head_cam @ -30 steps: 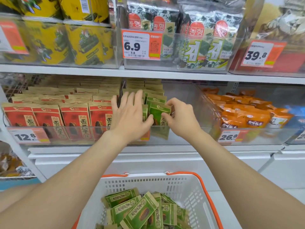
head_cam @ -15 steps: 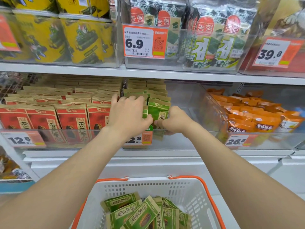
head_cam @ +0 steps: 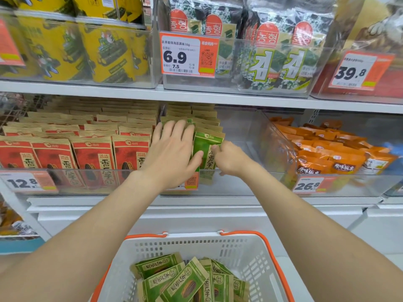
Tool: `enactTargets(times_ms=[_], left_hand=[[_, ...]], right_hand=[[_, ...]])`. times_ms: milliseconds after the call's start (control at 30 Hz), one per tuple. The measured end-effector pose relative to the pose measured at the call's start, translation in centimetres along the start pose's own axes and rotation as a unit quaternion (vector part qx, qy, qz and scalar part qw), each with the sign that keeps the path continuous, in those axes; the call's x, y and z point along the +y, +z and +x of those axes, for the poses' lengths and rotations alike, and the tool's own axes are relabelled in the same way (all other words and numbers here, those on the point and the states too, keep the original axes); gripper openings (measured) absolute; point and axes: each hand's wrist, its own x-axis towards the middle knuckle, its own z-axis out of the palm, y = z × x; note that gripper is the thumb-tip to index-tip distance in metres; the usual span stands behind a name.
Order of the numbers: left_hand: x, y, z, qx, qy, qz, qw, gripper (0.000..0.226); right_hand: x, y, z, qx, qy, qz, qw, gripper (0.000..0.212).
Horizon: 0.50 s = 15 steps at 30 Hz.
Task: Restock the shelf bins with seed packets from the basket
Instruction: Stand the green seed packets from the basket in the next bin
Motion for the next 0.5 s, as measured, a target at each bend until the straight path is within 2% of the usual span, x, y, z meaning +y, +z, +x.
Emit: enactTargets(times_ms=[67, 133, 300, 367, 433, 500], left_hand=[[-0.2, -0.3, -0.7, 0.026, 0.001, -0.034, 0.999, 0.072], [-0.3, -0.7, -1.4, 0.056, -0.001, -0.078, 0.995, 0.070], [-0.2, -1.4, -3.1, 0.199, 0.005, -0.147, 0.969, 0.039], [0.1, -1.3, -3.9, 0.245, 0.002, -0.166, 0.955, 0.028], [0.2, -0.8, -5.0, 0.265, 0.020, -0.171, 0.949, 0.015], [0.0, 0.3, -6.4, 0.246, 0.061, -0.155, 0.955, 0.007]], right_hand=[[-0.1, 0.7, -0.9, 0.052, 0.020, -0.075, 0.996, 0.045], [-0.2, 1.2, -1.9, 0.097, 0.037, -0.104, 0.989, 0.045], [0.5, 1.5, -3.0, 0.176, 0.029, -0.111, 0.978, 0.054], [0.9, 1.5, -3.5, 0.246, -0.017, -0.118, 0.962, 0.046], [1.1, 1.6, -4.2, 0.317, -0.120, -0.116, 0.933, 0.029], [1.0, 1.7, -5.5, 0.321, -0.219, -0.119, 0.914, 0.026]])
